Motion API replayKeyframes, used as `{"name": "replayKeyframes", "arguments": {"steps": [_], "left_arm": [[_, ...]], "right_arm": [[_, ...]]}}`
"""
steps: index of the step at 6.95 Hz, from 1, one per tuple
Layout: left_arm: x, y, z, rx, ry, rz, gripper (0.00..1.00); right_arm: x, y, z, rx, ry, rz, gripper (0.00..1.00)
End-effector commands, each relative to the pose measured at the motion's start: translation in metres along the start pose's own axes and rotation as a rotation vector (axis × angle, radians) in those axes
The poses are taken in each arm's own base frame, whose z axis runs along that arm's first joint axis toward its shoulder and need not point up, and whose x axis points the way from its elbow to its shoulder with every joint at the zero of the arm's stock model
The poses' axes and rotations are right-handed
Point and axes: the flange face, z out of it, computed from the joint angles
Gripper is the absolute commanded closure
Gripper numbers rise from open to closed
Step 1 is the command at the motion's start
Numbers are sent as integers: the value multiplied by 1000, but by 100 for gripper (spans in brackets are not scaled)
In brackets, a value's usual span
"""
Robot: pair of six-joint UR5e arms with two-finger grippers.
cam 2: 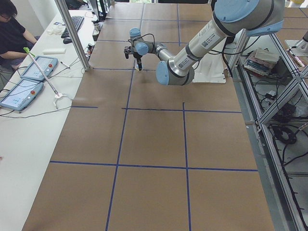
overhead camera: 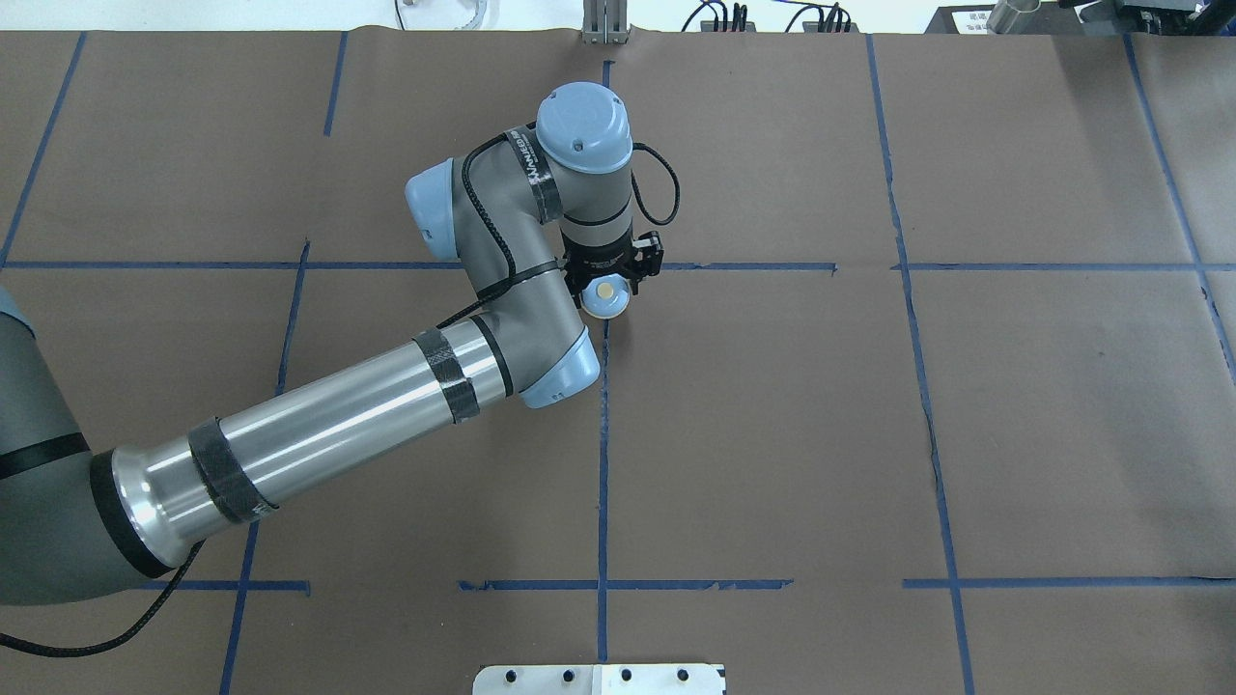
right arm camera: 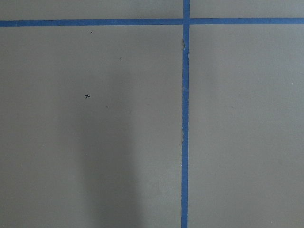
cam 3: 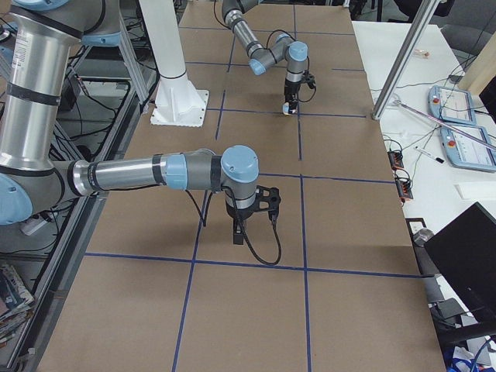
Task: Place and press bell with both arms
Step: 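Lower the bell onto the tape crossing and open the left gripper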
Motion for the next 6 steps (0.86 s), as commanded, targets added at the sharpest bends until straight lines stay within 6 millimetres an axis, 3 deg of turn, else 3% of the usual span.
{"name": "replayKeyframes", "arguments": {"steps": [1, 3, 6], "left_arm": [[1, 2, 0, -1, 2, 5, 0], [4, 5, -6, 0, 9, 6, 0], [-1, 0, -53, 13, 1, 45, 0]], "right_arm": [[0, -1, 0, 1, 2, -1, 0], [-1, -1, -1, 2, 0, -2, 0], [-1, -1, -1, 3, 0, -4, 0]]}}
